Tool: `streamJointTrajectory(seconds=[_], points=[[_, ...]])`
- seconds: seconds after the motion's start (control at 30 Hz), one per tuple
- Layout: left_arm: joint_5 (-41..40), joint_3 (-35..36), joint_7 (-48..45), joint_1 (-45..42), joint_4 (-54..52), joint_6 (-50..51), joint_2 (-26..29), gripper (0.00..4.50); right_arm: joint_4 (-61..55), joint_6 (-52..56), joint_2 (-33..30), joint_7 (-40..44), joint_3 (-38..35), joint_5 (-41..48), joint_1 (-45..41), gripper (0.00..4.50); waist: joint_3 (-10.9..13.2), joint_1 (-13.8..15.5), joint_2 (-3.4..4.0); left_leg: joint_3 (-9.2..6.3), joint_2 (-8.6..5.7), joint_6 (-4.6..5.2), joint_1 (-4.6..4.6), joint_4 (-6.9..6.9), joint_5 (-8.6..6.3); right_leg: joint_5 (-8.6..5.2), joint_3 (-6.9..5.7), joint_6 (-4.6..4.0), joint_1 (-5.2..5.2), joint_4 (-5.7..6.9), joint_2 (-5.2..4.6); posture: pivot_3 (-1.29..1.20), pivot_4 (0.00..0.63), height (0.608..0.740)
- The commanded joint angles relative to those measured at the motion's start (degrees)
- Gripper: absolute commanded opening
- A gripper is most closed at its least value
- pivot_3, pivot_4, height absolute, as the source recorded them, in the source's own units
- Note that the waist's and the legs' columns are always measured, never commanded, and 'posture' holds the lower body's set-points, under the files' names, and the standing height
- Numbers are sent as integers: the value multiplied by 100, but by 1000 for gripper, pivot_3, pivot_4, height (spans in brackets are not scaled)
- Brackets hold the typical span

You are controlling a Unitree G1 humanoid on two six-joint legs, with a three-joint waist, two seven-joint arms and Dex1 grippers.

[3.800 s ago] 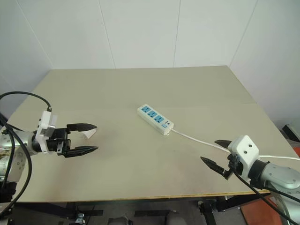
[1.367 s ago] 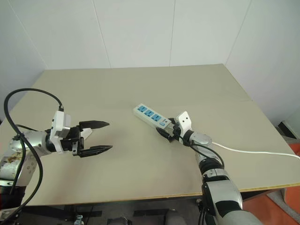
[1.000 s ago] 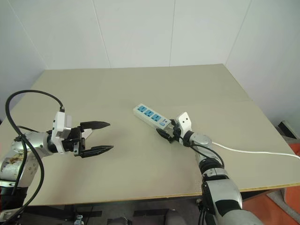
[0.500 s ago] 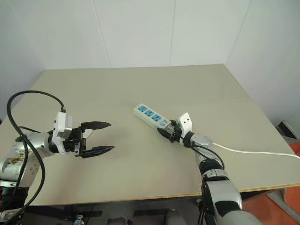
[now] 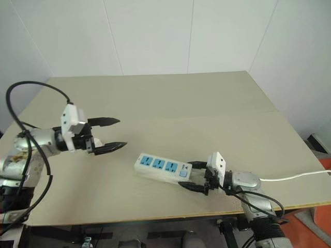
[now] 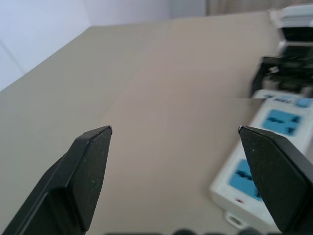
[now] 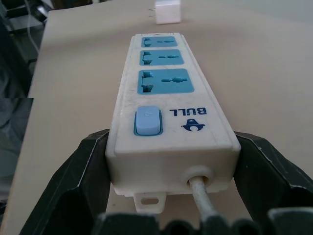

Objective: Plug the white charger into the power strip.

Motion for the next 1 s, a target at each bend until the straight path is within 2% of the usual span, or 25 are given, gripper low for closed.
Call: streamJointTrajectory(seconds=[0.03,0.13,0.27,0.37,0.63,0.87,1.0], points=[[373,-165,622,-421,-252,759,137,4500,-120,-41,76,-38,102,7,-194,3434,0,-16,0,1,0,0,0,0,0,0,0,1,-1,-1,0,0,150,740],[767,-538,1169,-1073,-163,1874,158,4500,97,-148,194,-124,224,-108,-329,3434,3,-10,-5,0,0,0,-4,0,0,-2,1,2,-4,-3,0,0,150,740],[1019,-1517,798,-2389,802,3506,487,4500,296,-229,306,-160,300,-210,-453,3434,9,-1,-13,-5,-4,0,-6,1,0,-1,-2,2,-5,-1,1,0,150,740],[1317,-2181,588,-3096,1550,3995,731,4500,428,-296,347,-129,372,-279,-537,3434,10,-32,-12,-3,-7,0,-3,0,0,-3,1,4,-5,-1,0,0,150,740],[1815,-3439,-515,-4050,3260,4126,1012,4500,901,-549,437,-150,451,-439,-754,3434,17,-30,-11,-3,-4,-1,-3,-1,1,-5,3,6,-10,3,5,0,150,740],[2545,-3948,-1128,-4600,5077,3090,441,4500,1199,-790,743,-320,549,-606,-816,3434,18,-19,-15,-4,-4,-2,-4,0,1,-5,1,7,-8,3,5,0,150,740],[2922,-3937,-1322,-4791,5999,2469,55,4500,1140,-806,824,-362,590,-647,-750,3434,18,-44,-16,-2,-3,-2,-3,0,1,-5,2,6,-10,2,5,0,150,740]])
